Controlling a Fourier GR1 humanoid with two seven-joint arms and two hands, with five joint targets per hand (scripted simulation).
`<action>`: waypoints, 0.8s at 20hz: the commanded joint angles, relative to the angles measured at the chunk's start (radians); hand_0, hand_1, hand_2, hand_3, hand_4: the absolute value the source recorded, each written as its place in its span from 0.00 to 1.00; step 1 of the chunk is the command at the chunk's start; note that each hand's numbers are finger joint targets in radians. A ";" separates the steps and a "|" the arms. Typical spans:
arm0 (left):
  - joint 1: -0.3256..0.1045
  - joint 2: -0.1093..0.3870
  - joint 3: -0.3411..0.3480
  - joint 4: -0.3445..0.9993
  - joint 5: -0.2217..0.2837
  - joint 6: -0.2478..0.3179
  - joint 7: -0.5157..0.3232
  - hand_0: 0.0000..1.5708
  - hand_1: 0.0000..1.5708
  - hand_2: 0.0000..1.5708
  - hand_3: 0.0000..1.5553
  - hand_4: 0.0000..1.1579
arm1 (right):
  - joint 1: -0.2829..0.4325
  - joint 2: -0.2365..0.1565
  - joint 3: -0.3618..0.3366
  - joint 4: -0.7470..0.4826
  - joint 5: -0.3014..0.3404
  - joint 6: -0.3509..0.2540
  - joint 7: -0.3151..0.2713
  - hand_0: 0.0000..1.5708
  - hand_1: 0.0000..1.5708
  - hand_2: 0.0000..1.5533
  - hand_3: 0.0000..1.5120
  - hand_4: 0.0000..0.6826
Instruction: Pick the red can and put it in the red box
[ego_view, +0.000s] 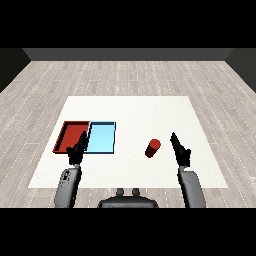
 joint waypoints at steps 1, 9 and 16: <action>-0.004 -0.007 0.003 0.002 -0.004 -0.013 0.002 0.00 0.00 0.00 0.00 0.00 | 0.004 -0.012 -0.051 0.014 -0.024 0.048 -0.019 0.00 0.00 0.00 0.00 0.00; -0.067 -0.074 0.007 -0.117 0.032 0.011 -0.270 0.00 0.00 0.00 0.00 0.00 | 0.006 -0.072 -0.210 0.015 -0.223 0.207 -0.309 0.00 0.00 0.00 0.00 0.00; 0.025 -0.066 0.000 -0.074 0.024 -0.026 -0.393 0.00 0.00 0.00 0.00 0.00 | 0.026 -0.111 -0.263 0.106 -0.236 0.320 -0.436 0.00 0.00 0.00 0.00 0.00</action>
